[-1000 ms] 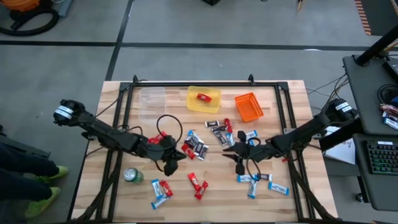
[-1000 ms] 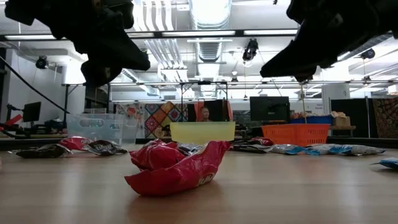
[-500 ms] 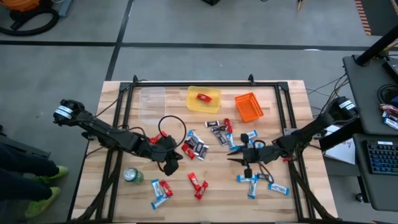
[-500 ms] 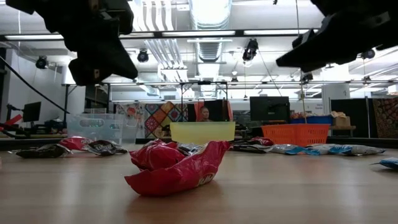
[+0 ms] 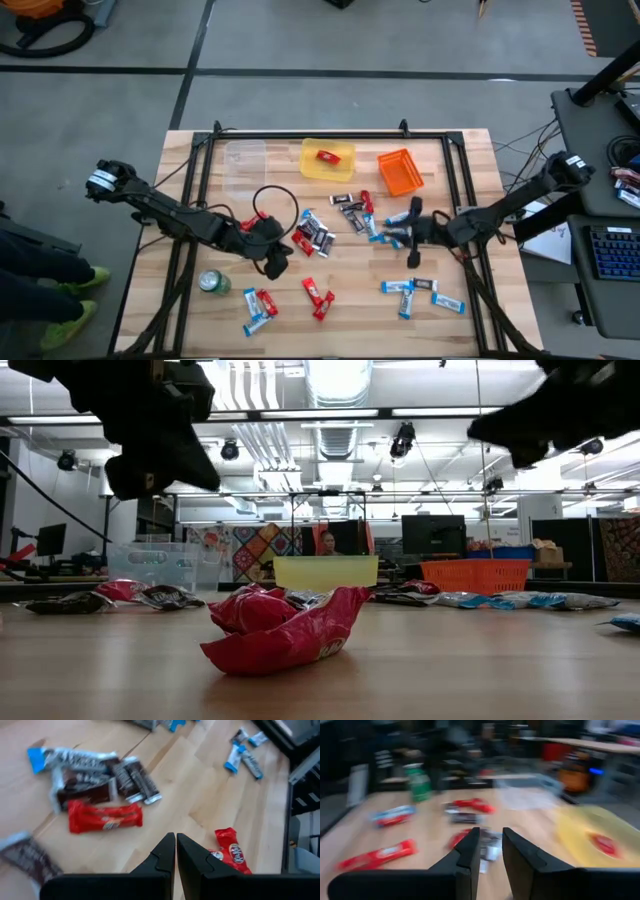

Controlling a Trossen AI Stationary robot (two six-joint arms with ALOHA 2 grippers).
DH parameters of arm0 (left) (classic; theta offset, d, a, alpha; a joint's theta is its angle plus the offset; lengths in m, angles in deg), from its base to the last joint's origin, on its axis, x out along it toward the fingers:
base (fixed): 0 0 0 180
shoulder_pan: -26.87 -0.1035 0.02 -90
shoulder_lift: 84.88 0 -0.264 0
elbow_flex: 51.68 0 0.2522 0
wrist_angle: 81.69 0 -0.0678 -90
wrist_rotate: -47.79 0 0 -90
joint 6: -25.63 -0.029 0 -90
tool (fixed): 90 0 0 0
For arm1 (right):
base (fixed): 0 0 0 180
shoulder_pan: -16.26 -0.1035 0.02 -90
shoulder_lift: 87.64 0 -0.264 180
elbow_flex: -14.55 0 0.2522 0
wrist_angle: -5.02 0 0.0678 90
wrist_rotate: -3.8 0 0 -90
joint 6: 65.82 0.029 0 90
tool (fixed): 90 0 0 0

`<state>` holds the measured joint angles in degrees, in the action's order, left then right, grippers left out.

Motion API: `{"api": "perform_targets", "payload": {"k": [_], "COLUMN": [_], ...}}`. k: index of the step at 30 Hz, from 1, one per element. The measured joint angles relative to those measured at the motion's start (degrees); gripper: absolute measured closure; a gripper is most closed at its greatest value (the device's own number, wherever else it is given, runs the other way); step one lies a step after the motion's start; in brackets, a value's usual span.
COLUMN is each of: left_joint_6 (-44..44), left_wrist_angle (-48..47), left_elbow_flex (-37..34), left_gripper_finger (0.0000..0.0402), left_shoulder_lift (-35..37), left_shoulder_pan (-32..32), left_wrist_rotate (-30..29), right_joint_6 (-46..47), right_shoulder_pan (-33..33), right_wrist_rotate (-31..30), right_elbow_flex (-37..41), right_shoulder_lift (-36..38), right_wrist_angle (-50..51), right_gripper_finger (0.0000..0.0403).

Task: Sort candy
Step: Put the brown chocolate bar into the transparent bin

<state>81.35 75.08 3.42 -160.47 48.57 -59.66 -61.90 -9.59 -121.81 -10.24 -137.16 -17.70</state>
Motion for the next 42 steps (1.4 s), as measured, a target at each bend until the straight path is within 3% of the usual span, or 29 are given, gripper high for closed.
{"api": "perform_targets", "payload": {"k": [2,6,12,18,21,26,34,42], "left_joint_6": [3.28,9.65,11.1,12.67,11.33,9.4,13.44,13.64], "left_wrist_angle": [-2.04,-6.09,-7.37,-24.56,-27.82,-29.95,-33.74,-34.83], "left_elbow_flex": [0.0,0.0,1.53,9.58,12.75,15.25,15.43,15.43], "left_gripper_finger": [0.0402,0.0402,0.0402,0.0402,0.0402,0.0402,0.0399,0.0346], "left_shoulder_lift": [0.0,-0.73,-3.04,-8.57,-11.86,-15.86,-19.28,-21.05], "left_shoulder_pan": [0.0,-0.01,0.0,-0.22,-0.16,-0.42,-2.67,-3.46], "left_wrist_rotate": [-0.02,-0.13,-0.09,-1.54,-2.01,-2.58,-3.26,-6.69], "right_joint_6": [2.02,3.11,3.97,6.96,7.08,7.96,8.24,9.21], "right_shoulder_pan": [0.01,0.0,0.0,0.0,0.0,-0.01,-0.02,-0.02], "right_wrist_rotate": [-3.23,-3.41,-3.4,-3.42,-3.38,-2.96,-1.45,-1.48], "right_elbow_flex": [0.84,1.38,1.19,1.12,1.12,1.09,1.08,1.08], "right_shoulder_lift": [0.9,1.01,0.13,-0.48,-0.64,-1.39,-2.42,-2.44], "right_wrist_angle": [0.17,0.2,0.17,0.15,0.23,0.15,0.18,0.19], "right_gripper_finger": [0.0335,0.0335,0.0335,0.0335,0.0335,0.0335,0.0335,0.0335]}}
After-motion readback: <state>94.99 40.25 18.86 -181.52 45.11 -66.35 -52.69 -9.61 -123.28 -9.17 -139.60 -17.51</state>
